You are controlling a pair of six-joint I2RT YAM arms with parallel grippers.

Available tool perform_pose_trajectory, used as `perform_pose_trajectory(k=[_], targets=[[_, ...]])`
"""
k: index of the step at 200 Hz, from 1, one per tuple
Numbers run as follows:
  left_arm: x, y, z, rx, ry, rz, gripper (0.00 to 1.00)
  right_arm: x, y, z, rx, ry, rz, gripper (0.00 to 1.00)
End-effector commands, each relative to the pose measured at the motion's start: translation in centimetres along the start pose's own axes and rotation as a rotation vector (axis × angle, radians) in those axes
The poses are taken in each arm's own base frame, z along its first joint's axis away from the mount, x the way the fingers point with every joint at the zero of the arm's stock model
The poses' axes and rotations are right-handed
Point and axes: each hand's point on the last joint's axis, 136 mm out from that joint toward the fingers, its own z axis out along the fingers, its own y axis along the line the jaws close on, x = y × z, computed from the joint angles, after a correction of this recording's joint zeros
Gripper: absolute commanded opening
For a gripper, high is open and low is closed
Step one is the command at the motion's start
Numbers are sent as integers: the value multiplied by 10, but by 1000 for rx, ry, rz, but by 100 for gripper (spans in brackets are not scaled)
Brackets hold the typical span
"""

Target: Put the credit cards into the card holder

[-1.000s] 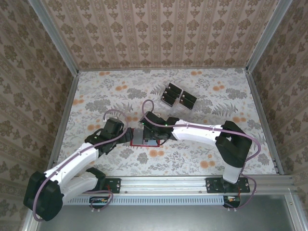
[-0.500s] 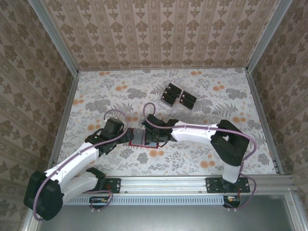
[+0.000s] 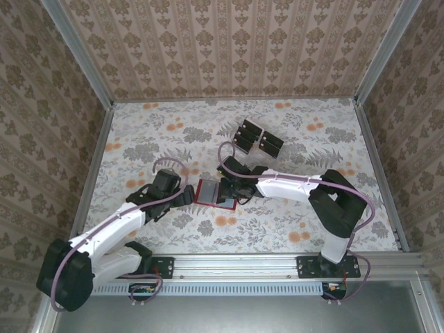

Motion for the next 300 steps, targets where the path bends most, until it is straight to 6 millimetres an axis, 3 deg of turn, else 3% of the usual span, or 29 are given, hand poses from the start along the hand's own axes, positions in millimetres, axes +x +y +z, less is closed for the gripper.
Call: perform_pose_trajectory(k=[1, 48, 100, 153, 190, 257, 300], targets=[[0, -12, 5, 44, 11, 15, 100, 8, -20, -4, 48, 53, -65, 0], [-3, -34, 16, 77, 41, 83, 100, -2, -11, -7, -28, 68, -135, 0], [-8, -52, 28, 91, 57, 141, 100, -19, 13, -38, -166, -15, -116, 0], [-6, -62, 36, 101, 71, 171, 100, -27, 3, -45, -229, -97, -11, 0], [0, -63, 36, 93, 74, 178, 100, -33, -12, -47, -259, -151, 40, 0], [14, -62, 47, 66, 88, 175, 100, -31, -12, -44, -311, -145, 36, 0], [22, -42, 53, -34, 105, 164, 100, -24, -8, -40, -361, -136, 26, 0]])
